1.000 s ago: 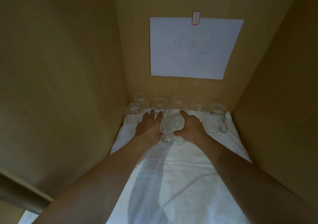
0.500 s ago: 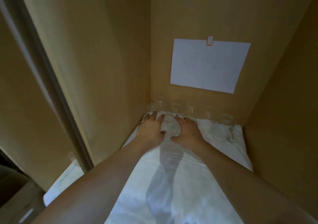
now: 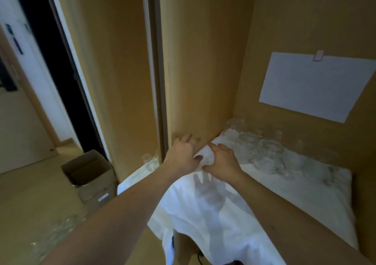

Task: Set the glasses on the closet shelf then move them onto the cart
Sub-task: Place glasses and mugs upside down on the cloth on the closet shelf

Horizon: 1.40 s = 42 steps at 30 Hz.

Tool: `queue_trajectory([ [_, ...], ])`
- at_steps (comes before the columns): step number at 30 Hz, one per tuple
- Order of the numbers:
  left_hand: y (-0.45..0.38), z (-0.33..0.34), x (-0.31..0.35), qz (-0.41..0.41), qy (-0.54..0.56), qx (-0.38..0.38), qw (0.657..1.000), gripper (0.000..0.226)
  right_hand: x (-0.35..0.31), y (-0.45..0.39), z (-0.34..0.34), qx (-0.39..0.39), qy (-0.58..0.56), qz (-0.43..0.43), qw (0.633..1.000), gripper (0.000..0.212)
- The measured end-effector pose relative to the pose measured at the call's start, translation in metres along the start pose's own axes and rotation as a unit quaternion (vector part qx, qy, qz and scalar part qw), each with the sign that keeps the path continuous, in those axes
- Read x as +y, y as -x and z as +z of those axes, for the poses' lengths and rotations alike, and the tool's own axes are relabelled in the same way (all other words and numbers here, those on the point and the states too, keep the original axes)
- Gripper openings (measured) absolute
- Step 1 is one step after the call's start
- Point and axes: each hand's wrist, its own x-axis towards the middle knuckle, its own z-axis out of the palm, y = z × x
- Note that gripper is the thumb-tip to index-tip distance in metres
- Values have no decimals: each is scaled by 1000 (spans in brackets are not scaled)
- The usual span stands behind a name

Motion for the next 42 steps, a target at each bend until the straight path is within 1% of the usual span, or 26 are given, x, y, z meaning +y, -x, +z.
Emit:
queue_trajectory([
  [2, 15, -7, -14, -19, 14, 8, 1000, 67, -15, 2, 10, -6, -4, -21, 1000, 87],
  [6, 39, -15, -45, -21, 16, 18, 1000, 63, -46, 6, 24, -19, 6, -43, 999, 87],
  [8, 50, -19, -62, -37, 13, 24, 999, 64, -62, 7, 32, -17, 18, -53, 998, 86],
  [13, 73, -30, -106, -72, 6, 19, 997, 60, -100, 14, 50, -23, 16, -65, 997, 88],
  [17, 94, -43, -138, -81, -5, 11, 997, 60, -137, 22, 65, -21, 7, -56, 998, 89],
  [26, 144, -75, -218, -85, -10, 7, 996, 60, -220, 42, 111, -6, 13, -41, 999, 81],
  [31, 172, -84, -257, -89, -25, -8, 996, 59, -260, 53, 141, -8, 22, -26, 999, 89],
  [35, 186, -84, -283, -100, -26, -15, 995, 58, -281, 62, 164, -9, 41, -22, 999, 86],
  [42, 201, -79, -317, -116, -6, -50, 992, 60, -299, 66, 196, -43, 34, -5, 998, 89],
])
